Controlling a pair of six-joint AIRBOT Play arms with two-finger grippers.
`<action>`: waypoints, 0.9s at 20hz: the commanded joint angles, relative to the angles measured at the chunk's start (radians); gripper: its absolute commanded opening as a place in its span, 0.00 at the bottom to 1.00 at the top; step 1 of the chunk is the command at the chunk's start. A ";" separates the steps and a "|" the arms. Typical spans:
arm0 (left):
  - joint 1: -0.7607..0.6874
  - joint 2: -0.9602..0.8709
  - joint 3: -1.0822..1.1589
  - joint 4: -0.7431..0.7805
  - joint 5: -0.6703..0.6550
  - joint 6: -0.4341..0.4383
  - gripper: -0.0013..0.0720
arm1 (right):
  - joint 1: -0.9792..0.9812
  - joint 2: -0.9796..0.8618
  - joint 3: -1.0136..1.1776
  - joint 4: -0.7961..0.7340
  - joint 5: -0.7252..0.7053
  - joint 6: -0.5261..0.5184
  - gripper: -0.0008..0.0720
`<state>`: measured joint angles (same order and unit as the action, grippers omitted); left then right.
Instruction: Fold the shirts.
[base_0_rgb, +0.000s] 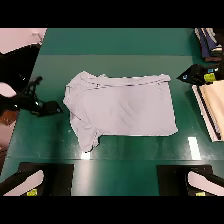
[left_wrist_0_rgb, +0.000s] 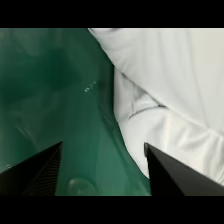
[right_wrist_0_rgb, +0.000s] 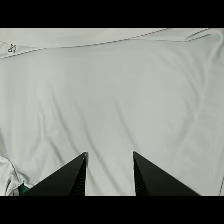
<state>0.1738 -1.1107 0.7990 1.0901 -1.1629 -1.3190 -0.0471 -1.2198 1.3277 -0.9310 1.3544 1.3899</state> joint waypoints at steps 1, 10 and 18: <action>0.000 0.023 -0.138 -0.127 0.096 0.070 0.84 | -0.004 0.080 -0.078 0.023 -0.020 -0.005 0.46; -0.181 0.022 -0.216 -0.162 0.320 0.050 0.84 | -0.004 0.106 -0.082 0.023 -0.008 -0.004 0.46; -0.211 -0.016 -0.189 -0.146 0.306 0.023 0.05 | -0.004 0.106 -0.082 0.008 0.027 -0.004 0.46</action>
<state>-0.0303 -1.1225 0.5915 0.9352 -0.8452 -1.2861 -0.0505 -1.1145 1.2465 -0.9108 1.3651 1.3853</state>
